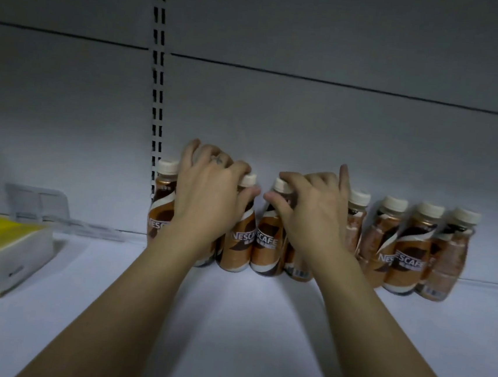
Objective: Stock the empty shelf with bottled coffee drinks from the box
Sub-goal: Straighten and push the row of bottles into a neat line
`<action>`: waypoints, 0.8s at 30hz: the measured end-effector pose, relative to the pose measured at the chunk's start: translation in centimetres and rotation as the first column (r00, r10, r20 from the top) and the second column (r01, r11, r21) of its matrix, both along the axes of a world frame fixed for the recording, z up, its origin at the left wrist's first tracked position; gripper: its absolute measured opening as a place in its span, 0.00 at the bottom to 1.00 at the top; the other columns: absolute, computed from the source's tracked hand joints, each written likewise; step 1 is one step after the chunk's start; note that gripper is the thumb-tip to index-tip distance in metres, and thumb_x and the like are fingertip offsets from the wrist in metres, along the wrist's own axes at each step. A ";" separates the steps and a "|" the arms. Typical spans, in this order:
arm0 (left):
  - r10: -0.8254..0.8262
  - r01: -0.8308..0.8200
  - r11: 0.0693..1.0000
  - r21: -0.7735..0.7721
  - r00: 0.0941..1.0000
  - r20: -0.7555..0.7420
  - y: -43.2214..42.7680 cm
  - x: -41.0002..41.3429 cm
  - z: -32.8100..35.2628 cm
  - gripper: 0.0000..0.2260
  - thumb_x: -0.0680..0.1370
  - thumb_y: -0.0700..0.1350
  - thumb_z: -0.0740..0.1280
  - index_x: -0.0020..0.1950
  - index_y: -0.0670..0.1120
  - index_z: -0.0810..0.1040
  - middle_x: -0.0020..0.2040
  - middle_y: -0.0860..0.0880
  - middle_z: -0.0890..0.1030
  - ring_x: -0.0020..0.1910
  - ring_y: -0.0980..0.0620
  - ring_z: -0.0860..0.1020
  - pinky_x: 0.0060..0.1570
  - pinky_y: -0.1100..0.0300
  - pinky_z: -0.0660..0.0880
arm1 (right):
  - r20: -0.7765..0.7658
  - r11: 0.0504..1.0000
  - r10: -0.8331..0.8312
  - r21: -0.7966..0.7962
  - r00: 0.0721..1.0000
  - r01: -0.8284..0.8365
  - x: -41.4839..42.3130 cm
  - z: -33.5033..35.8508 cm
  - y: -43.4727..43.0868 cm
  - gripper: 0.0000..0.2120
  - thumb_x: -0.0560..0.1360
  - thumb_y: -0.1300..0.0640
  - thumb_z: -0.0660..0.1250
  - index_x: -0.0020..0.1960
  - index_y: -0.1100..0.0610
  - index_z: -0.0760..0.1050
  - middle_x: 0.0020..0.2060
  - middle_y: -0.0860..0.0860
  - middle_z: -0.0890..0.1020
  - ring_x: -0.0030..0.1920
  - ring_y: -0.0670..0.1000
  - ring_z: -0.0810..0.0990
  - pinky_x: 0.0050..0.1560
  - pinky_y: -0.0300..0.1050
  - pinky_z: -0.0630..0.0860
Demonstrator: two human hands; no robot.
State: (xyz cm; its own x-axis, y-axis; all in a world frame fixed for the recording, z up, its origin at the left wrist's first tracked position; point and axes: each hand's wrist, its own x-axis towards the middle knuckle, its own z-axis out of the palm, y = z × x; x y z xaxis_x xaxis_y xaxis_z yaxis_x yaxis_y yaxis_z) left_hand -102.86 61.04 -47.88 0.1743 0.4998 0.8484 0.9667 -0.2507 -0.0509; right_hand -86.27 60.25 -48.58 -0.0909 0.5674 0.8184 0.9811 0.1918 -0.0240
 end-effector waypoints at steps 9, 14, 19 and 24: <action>-0.114 0.116 0.993 -0.008 0.981 0.154 0.4 0.2 -1.3 0.17 0.74 0.58 0.67 0.59 0.52 0.80 0.49 0.49 0.84 0.61 0.49 0.73 0.73 0.46 0.48 | -0.183 0.995 0.093 -0.012 0.979 -0.096 0.2 0.4 1.0 0.15 0.73 0.43 0.67 0.56 0.48 0.80 0.43 0.49 0.84 0.55 0.54 0.75 0.75 0.52 0.46; -0.162 0.167 0.986 -0.002 0.961 0.224 0.8 0.3 -1.5 0.16 0.74 0.57 0.67 0.58 0.52 0.81 0.50 0.50 0.83 0.61 0.51 0.72 0.74 0.49 0.45 | -0.216 0.991 0.108 -0.050 0.970 -0.122 0.2 0.7 1.1 0.10 0.74 0.47 0.67 0.55 0.47 0.79 0.44 0.47 0.83 0.55 0.52 0.76 0.75 0.54 0.43; -0.195 0.223 0.973 -0.058 0.930 0.313 1.0 0.2 -1.4 0.16 0.74 0.56 0.68 0.60 0.55 0.79 0.56 0.50 0.80 0.64 0.54 0.70 0.74 0.48 0.40 | -0.322 0.972 0.152 -0.122 0.934 -0.201 0.2 1.1 0.8 0.07 0.73 0.56 0.69 0.50 0.46 0.76 0.47 0.45 0.83 0.56 0.51 0.77 0.74 0.55 0.42; -0.237 0.292 0.950 -0.109 0.904 0.356 1.4 -0.3 -1.0 0.14 0.73 0.54 0.70 0.58 0.57 0.79 0.56 0.53 0.80 0.64 0.54 0.69 0.73 0.46 0.39 | -0.312 0.958 0.164 -0.174 0.936 -0.226 0.8 1.3 0.6 0.08 0.74 0.57 0.68 0.49 0.45 0.75 0.49 0.44 0.83 0.57 0.51 0.77 0.74 0.59 0.39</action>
State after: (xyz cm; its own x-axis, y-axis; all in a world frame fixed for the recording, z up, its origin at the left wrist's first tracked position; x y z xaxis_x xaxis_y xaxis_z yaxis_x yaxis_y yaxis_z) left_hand -103.17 62.40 -48.83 0.0389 0.6053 0.7951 0.8164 -0.4781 0.3240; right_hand -85.48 60.84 -47.25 0.0081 0.7202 0.6937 0.8682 0.3391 -0.3622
